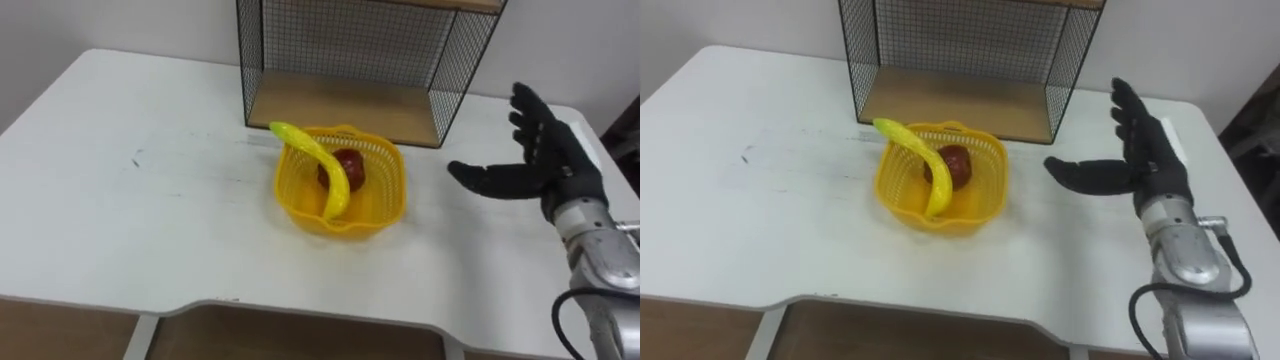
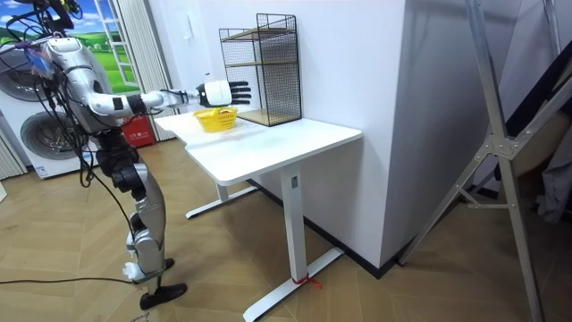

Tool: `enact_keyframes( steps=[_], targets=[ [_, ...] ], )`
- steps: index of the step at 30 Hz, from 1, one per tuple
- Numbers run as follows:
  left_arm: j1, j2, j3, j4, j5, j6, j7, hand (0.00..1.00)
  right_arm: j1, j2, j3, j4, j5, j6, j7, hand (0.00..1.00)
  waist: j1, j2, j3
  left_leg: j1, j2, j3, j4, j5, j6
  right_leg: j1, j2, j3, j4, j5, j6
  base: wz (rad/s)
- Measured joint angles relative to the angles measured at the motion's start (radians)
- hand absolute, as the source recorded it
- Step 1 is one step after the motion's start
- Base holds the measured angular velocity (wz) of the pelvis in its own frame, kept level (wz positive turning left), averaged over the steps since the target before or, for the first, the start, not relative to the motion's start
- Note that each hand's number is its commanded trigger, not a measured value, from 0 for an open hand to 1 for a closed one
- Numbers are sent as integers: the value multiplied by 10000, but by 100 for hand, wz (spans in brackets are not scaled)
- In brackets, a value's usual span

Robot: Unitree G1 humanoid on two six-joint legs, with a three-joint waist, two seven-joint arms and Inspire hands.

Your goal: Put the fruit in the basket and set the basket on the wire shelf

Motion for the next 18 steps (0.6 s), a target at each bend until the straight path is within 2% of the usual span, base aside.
enact_keyframes(
  steps=[2,5,6,8,11,13,15,18],
  targets=[
    [198,-32,705,-711,-764,-23,776,0,396,1,-239,2,230,28,-370,0,-2,54,8,4,3,2,-20,0,0,-6,2,4,-5,-1,0,0],
    [384,-76,1572,-1762,-1877,-336,2259,0,770,3,-551,2,332,132,-996,0,53,222,-36,36,-6,58,-78,9,15,-36,2,101,-5,-5,8,-7],
    [347,-90,1710,-2044,-1975,-343,2576,0,815,3,-602,4,354,136,-1170,0,19,251,-38,35,-12,66,-72,10,17,-36,-1,107,-5,-6,9,0],
    [528,-90,1921,-3552,-1978,-515,3800,0,1102,17,-706,-12,354,126,-1814,0,9,245,-61,4,-17,17,-58,11,18,-22,-3,47,-31,-10,16,6],
    [416,-95,1955,-5385,-1940,-983,5123,0,1601,87,-824,-14,457,93,-2352,0,255,233,-84,6,-25,15,-33,11,18,-106,-3,91,-26,-13,21,0],
    [306,-98,1981,-6409,-1697,-1076,5829,0,1855,239,-1003,-15,470,85,-2585,0,319,250,-78,73,-34,-13,-62,11,18,-83,-4,123,-17,-14,28,0],
    [312,-98,2103,-7751,-857,-1120,6589,0,2116,434,-1021,-12,462,71,-2806,0,346,252,-67,134,-38,-17,-98,6,24,-4,7,180,-34,-26,48,-5],
    [276,-97,2264,-9527,173,-1267,7299,0,2440,475,-1039,-26,446,60,-2812,0,326,266,-68,135,-41,-4,-104,-8,40,-46,14,248,-5,-28,52,-5]
  ],
)
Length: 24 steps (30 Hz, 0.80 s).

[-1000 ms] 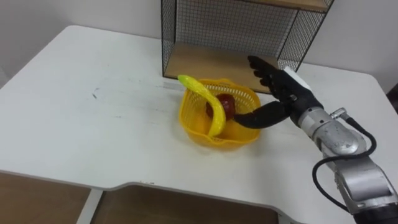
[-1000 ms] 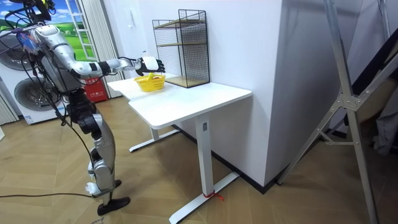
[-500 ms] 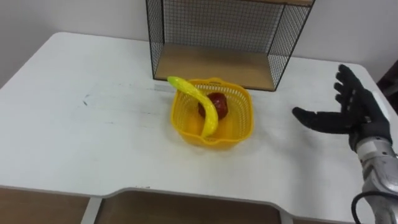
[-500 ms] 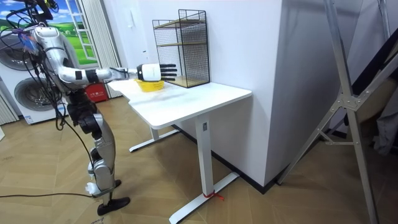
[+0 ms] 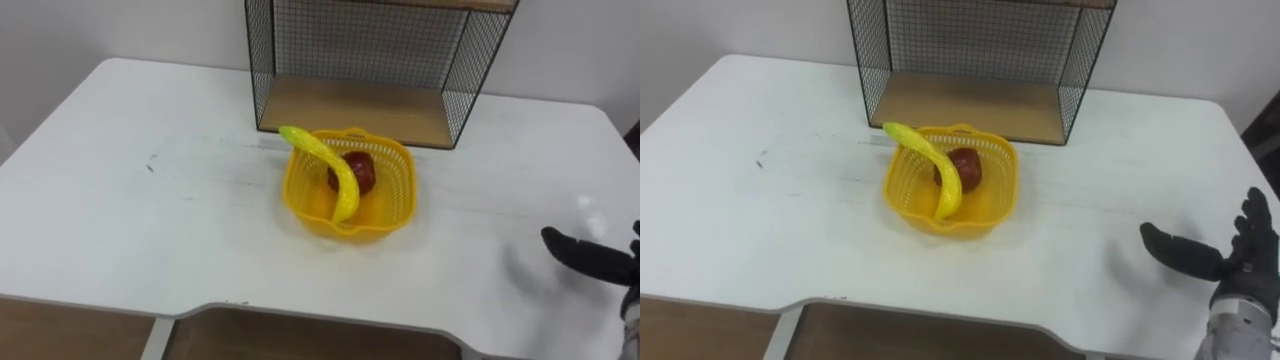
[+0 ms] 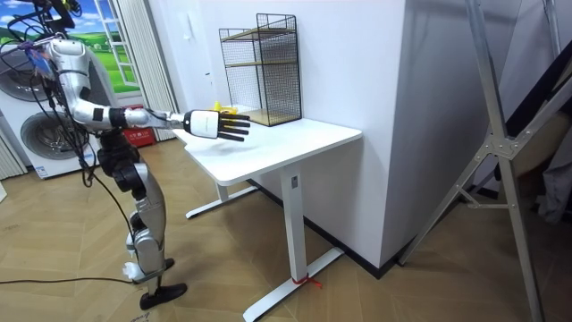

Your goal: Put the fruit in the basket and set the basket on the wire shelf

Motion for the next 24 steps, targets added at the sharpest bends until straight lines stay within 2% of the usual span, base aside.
enact_keyframes(
  steps=[3,7,9,11,13,15,18,21,24],
  targets=[
    [-61,142,71,-1402,694,-236,541,0,43,1,-18,-13,5,-48,-240,0,-61,51,5,-29,4,3,-2,-1,1,-39,3,1,6,0,1,-1],
    [-191,138,52,-2621,1805,-242,597,0,61,73,-233,-90,29,-157,-298,0,-87,147,36,-32,9,-2,37,-3,3,-47,9,-16,0,4,2,1],
    [-262,139,-29,-3175,2222,-360,526,0,-20,76,-342,-401,66,-185,-293,0,-101,251,57,-27,2,-20,28,-3,3,-38,-2,-53,4,5,3,0],
    [-340,135,-194,-3531,2312,-420,369,0,-33,80,-341,-580,63,-460,-241,0,-175,366,103,-39,-6,-41,46,-3,3,-33,-13,-95,-1,5,3,5],
    [-390,135,-490,-3871,2313,-598,129,0,-54,197,-327,-593,-13,-703,-140,0,-211,425,101,-57,-12,-42,56,-2,3,-23,-11,-125,-16,4,3,6],
    [-407,132,-918,-4027,2316,-740,-397,0,-107,416,-270,-592,-15,-815,261,0,-271,478,122,-51,-3,-1,68,-1,2,-21,-2,-95,-26,4,3,-2],
    [-467,127,-1582,-4057,2330,-868,-1207,0,-120,475,-74,-606,88,-884,697,0,-346,491,143,-64,-10,24,29,1,3,-59,-5,-70,-26,3,4,-3],
    [-953,73,-2606,-4057,2329,-897,-2097,0,-214,730,301,-794,73,-1073,991,0,-403,443,157,-157,-7,25,47,4,2,-167,3,-59,-13,3,5,0],
    [-1242,39,-3412,-4044,2176,-1007,-3145,0,-303,768,714,-914,499,-1334,1232,0,-430,320,210,-148,-6,44,45,4,3,-134,24,-20,-17,4,5,-2]
  ],
)
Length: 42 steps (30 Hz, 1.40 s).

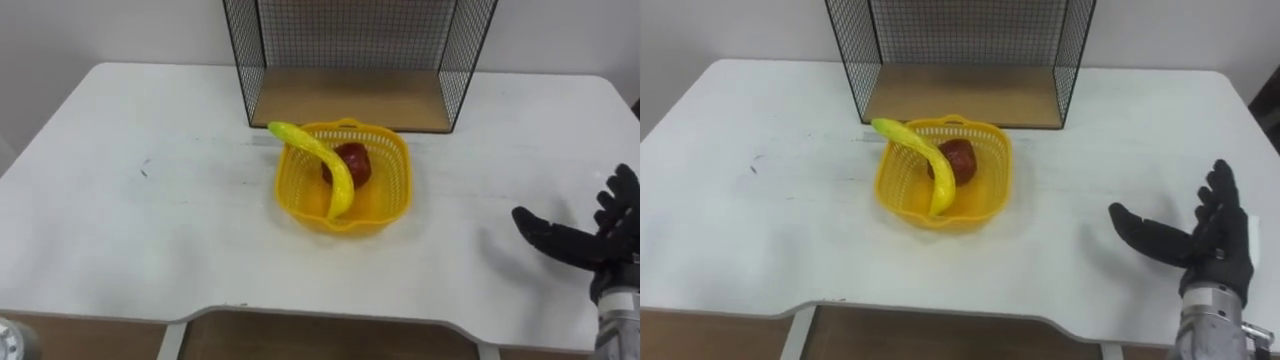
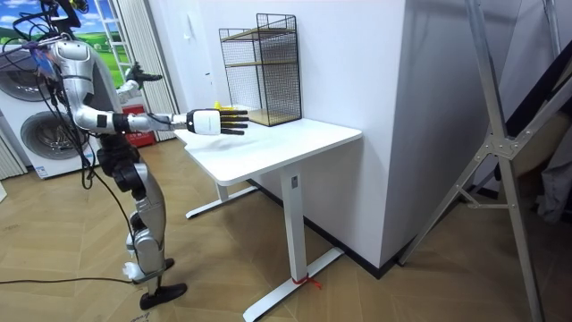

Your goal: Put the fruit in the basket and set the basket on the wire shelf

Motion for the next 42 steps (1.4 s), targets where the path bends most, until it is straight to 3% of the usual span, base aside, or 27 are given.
enact_keyframes(
  steps=[5,8,16,18,23,29,35,42],
  targets=[
    [-44,-78,-880,127,-783,-72,-1250,0,-313,9,248,-80,587,-535,153,0,-189,-48,-10,-10,-6,52,7,-1,0,-18,10,81,11,32,38,-8],
    [-328,-146,-1145,775,-1063,-306,-1879,0,-372,16,288,-194,640,-552,369,0,-230,-49,-9,80,7,123,-38,-1,0,29,-17,167,-10,32,38,-9],
    [-385,-326,-2307,1777,-2228,-307,-3431,0,-599,326,955,-188,843,-573,908,0,-291,-128,34,412,63,268,-220,-1,0,158,49,493,-23,32,38,-11],
    [-490,-343,-2424,1990,-2522,-306,-3743,0,-622,437,1012,-186,944,-573,1059,0,-311,-215,85,443,72,280,-274,-1,-1,157,67,537,-12,32,38,-2],
    [-794,-497,-2469,2631,-2541,-307,-4307,0,-646,660,1094,-155,1223,-573,1245,0,-351,-275,109,352,109,309,-297,-1,0,21,65,634,2,54,43,-3],
    [-796,-552,-3108,3155,-2937,-254,-4907,0,-960,693,1957,660,1809,-567,1656,0,-434,-271,101,341,120,312,-298,-1,0,0,66,627,-2,93,47,0],
    [-807,-563,-3446,3574,-2924,-91,-5483,0,-1034,708,2446,733,1933,-563,1966,0,-435,-124,31,380,133,323,-299,-1,0,34,74,643,-3,95,44,0],
    [-806,-653,-3534,3667,-2938,193,-5788,0,-1091,795,2640,977,1935,-536,1968,0,-401,-81,38,541,143,428,-333,-1,-1,155,89,712,-11,95,44,-3]
  ],
)
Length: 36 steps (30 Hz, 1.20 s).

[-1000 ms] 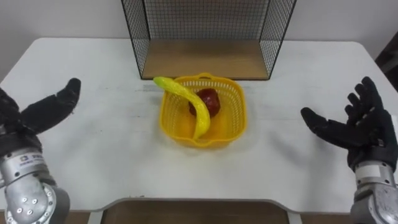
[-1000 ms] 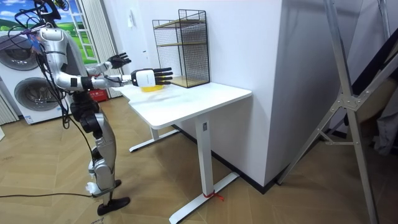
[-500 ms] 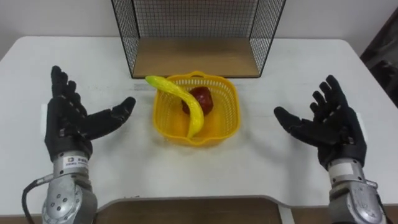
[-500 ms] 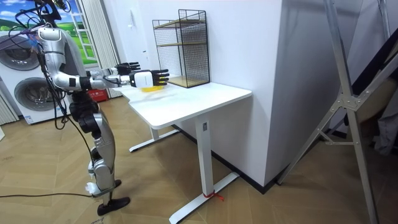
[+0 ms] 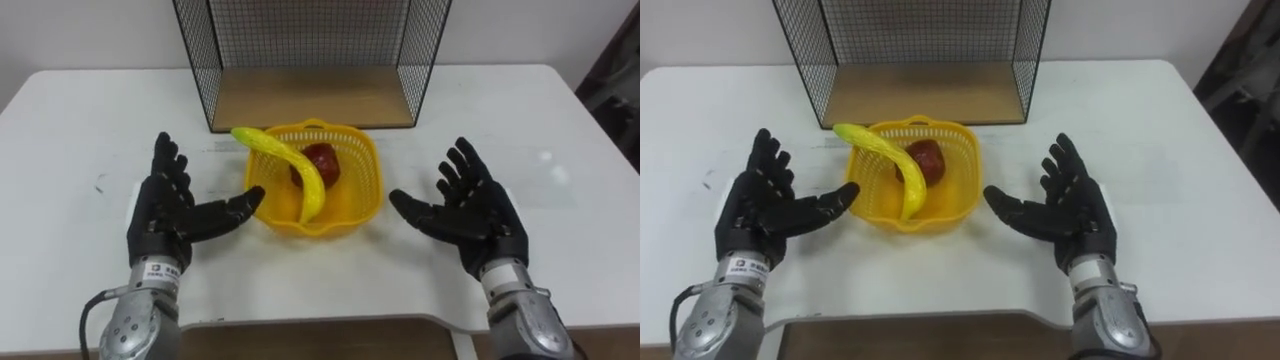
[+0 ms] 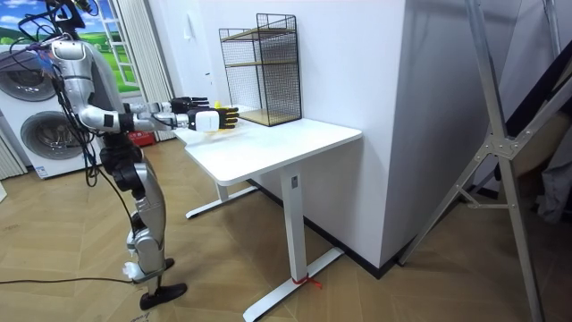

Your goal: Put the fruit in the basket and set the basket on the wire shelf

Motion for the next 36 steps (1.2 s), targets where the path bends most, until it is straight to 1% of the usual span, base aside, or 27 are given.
enact_keyframes(
  steps=[4,5,8,16,20,24,30,36],
  targets=[
    [-1,7,-351,279,-183,42,-122,0,-120,6,302,147,304,1,18,0,-7,10,13,79,-4,60,-2,0,0,73,9,6,5,0,0,0],
    [-4,-4,-498,454,-181,58,-163,0,-198,74,382,277,371,5,113,0,-27,16,22,72,-15,60,-2,0,0,64,10,-7,6,0,0,0],
    [-4,-45,-634,679,-189,302,-410,0,-288,242,449,482,393,155,177,0,-37,1,46,15,-20,88,2,0,0,12,24,-30,23,6,-10,0],
    [-35,-55,-624,766,-180,350,-648,0,-325,265,599,759,387,236,328,0,12,-5,47,-133,-1,115,14,0,0,-208,32,-25,124,21,-35,0],
    [-117,-196,-569,829,-176,394,-723,0,-510,298,632,1070,358,234,344,0,-6,-24,50,-133,7,109,22,0,0,-209,21,-79,140,21,-35,0],
    [-292,-260,-571,1007,-179,407,-792,0,-618,326,659,1166,385,242,440,0,-11,-52,52,-185,2,112,69,0,0,-228,21,-96,151,22,-37,0],
    [-293,-271,-619,1026,-180,413,-791,0,-624,402,880,1165,431,275,473,0,-13,-51,52,-184,9,113,104,0,0,-218,21,-98,153,26,-43,0],
    [-293,-288,-657,1031,-180,429,-791,0,-654,423,909,1164,447,355,532,0,-21,-50,51,-201,12,111,153,0,0,-209,-5,-113,155,26,-43,0]
  ],
)
